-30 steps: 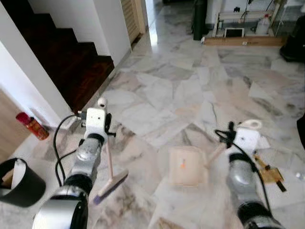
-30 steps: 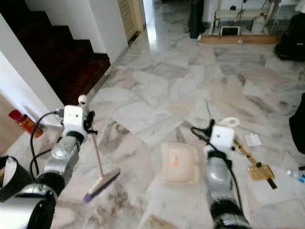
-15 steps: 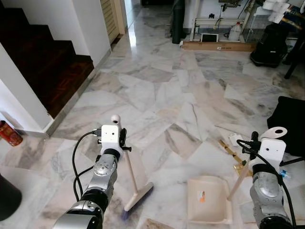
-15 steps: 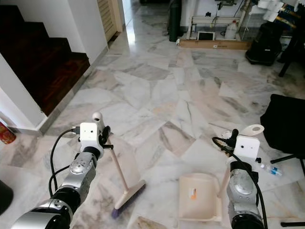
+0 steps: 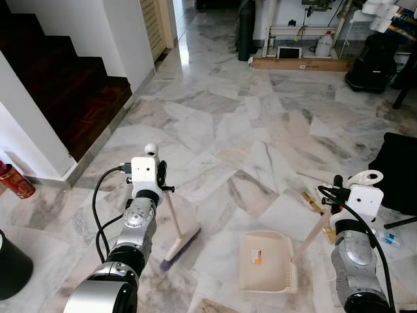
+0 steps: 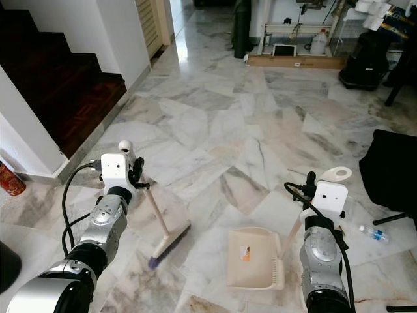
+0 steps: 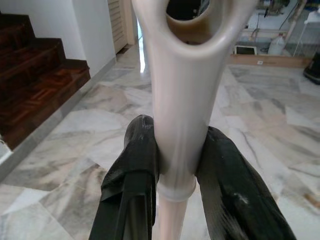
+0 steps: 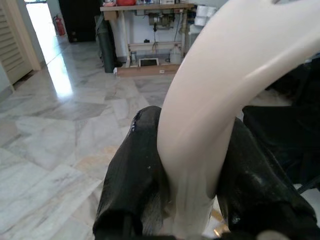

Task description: Sweep floor

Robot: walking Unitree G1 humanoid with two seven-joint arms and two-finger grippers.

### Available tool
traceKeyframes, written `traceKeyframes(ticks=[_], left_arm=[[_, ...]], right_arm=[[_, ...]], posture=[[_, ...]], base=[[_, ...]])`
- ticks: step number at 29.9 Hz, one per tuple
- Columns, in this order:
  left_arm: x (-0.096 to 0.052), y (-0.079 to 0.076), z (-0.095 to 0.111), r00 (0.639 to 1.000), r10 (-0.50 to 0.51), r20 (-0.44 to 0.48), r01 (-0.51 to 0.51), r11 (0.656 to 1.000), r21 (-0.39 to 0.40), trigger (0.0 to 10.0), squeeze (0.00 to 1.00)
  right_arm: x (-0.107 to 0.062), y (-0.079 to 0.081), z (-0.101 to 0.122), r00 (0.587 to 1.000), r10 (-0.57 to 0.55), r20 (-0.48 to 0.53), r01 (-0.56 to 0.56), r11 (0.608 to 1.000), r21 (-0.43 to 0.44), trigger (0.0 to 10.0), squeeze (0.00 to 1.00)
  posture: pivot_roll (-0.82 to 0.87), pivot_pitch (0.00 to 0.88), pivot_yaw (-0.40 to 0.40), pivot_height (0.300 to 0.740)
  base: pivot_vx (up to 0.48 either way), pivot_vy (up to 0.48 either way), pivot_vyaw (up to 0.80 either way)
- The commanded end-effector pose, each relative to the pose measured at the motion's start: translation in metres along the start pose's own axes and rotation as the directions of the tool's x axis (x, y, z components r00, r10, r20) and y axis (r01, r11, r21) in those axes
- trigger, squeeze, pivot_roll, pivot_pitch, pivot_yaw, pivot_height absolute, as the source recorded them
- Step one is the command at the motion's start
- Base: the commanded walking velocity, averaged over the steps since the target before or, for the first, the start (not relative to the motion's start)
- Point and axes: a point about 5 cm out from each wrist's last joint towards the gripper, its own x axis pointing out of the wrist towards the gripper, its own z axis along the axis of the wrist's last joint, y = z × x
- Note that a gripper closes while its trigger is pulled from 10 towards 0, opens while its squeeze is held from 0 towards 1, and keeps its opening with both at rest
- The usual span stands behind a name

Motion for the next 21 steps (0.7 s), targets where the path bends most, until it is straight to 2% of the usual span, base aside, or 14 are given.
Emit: traceKeyframes(ticks=[1,3,7,10,18,21], left_arm=[[0.006,0.006,0.018,0.997,0.001,0.079,-0.002,1.0,0.012,10.0,0.0],[0.004,0.012,0.018,0.997,0.015,0.081,-0.018,0.999,0.036,10.0,0.0],[0.004,0.019,0.019,0.995,0.046,0.09,-0.049,0.998,0.03,10.0,0.0],[0.008,0.016,0.025,0.993,0.052,0.104,-0.054,0.998,0.024,10.0,0.0],[0.009,0.007,0.027,0.992,0.027,0.121,-0.029,0.999,0.021,10.0,0.0],[0.011,0.006,0.032,0.989,0.055,0.138,-0.056,0.998,0.005,10.0,0.0]], right_arm=[[0.002,0.008,0.013,0.998,-0.003,0.064,0.001,0.999,0.039,10.0,0.0],[-0.001,0.015,0.013,0.997,-0.007,0.076,0.002,0.997,0.072,10.0,0.0],[-0.003,0.022,0.013,0.997,0.008,0.077,-0.014,0.996,0.089,10.0,0.0],[-0.001,0.03,0.017,0.994,0.065,0.088,-0.07,0.995,0.064,10.0,0.0],[0.002,0.023,0.023,0.994,0.031,0.109,-0.04,0.996,0.076,10.0,0.0],[0.004,0.024,0.026,0.992,0.047,0.117,-0.055,0.996,0.064,10.0,0.0]], posture=[[-0.12,0.0,0.069,0.74],[-0.12,0.0,0.076,0.74],[-0.12,0.0,0.08,0.74],[-0.11,0.0,0.077,0.74],[-0.13,0.0,0.087,0.74],[-0.12,0.0,0.073,0.74]], base=[[0.0,0.0,0.0],[0.0,0.0,0.0],[0.133,0.0,0.0],[0.315,0.0,0.0],[0.336,0.0,0.0],[0.347,0.0,0.0]])
